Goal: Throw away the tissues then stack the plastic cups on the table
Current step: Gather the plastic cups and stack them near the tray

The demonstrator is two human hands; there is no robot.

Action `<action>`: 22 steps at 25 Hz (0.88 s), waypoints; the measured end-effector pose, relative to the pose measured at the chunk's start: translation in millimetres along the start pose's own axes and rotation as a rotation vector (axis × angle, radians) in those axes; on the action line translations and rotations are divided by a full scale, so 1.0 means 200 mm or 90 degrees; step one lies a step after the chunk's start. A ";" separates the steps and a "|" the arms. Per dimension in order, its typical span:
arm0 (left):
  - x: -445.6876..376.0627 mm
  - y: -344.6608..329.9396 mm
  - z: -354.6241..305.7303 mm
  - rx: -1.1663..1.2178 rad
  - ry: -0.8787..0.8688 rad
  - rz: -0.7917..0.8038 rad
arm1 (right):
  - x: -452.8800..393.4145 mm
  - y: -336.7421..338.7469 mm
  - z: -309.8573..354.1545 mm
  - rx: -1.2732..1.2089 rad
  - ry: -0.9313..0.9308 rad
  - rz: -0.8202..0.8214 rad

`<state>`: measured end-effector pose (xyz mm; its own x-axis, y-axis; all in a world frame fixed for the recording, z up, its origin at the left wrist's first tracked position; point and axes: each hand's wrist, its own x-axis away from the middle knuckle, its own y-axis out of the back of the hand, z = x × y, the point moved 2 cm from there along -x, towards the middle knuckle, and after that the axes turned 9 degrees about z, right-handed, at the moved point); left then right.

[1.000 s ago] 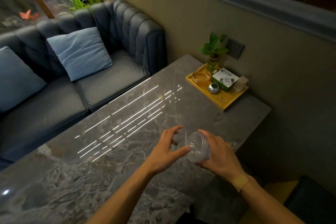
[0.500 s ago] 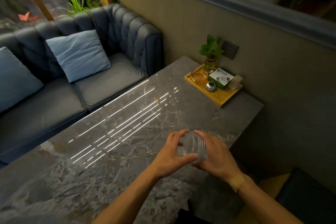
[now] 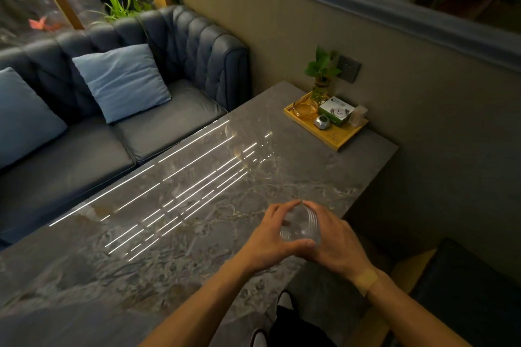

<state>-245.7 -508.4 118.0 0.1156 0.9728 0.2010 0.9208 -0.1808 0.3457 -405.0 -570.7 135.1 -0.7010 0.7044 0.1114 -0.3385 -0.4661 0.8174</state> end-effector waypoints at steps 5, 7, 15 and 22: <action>-0.05 -0.07 -0.04 -0.032 -0.023 0.063 | 0.09 -0.01 -0.06 -0.073 -0.084 -0.039; -0.11 -0.10 -0.06 -0.046 -0.047 0.085 | 0.10 0.00 -0.11 -0.064 -0.099 -0.067; -0.54 -0.18 -0.18 -0.198 -0.127 0.098 | 0.04 0.24 -0.45 -0.203 -0.091 -0.056; -1.02 -0.31 -0.29 -0.222 -0.121 0.136 | -0.09 0.47 -0.91 -0.265 -0.129 -0.037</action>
<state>-347.6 -703.9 108.1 0.3854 0.9119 0.1409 0.6918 -0.3866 0.6098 -538.8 -724.8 106.0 -0.5500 0.8073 0.2140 -0.6266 -0.5683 0.5333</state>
